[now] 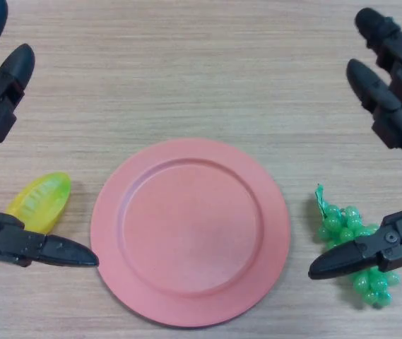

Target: Pick up the green grapes and place it on the plate

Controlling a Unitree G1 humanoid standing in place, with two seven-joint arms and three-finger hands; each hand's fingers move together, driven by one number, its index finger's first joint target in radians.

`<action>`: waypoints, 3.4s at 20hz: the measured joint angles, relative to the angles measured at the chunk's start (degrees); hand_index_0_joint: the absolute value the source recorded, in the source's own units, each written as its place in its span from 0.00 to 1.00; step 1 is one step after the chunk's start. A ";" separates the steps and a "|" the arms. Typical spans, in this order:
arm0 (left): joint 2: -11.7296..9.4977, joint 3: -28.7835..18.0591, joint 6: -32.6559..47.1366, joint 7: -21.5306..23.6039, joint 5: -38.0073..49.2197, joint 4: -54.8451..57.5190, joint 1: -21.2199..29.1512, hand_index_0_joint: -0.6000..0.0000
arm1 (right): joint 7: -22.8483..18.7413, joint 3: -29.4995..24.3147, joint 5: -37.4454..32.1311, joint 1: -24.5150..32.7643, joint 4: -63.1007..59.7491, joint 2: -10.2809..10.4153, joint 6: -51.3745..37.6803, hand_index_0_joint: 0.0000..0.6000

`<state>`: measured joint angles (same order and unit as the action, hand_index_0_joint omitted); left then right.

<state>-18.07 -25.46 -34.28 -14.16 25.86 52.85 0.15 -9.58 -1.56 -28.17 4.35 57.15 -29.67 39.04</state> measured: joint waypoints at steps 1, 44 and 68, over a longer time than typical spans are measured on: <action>0.00 0.04 0.00 0.00 -0.01 -0.22 0.00 1.00 | 0.03 0.00 0.01 0.00 0.00 0.25 0.00 0.00; 1.97 1.60 4.25 -0.25 -2.97 -2.07 -3.13 1.00 | 17.61 6.00 65.02 -2.60 -53.96 15.98 -32.92 1.00; 2.79 -2.59 7.15 0.04 -3.57 -5.04 -4.46 1.00 | 12.20 39.01 45.78 26.60 -36.69 18.42 4.47 0.00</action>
<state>-15.29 -28.05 -27.13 -14.12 22.29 47.81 -4.31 2.63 37.45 17.61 30.96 20.46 -11.25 43.51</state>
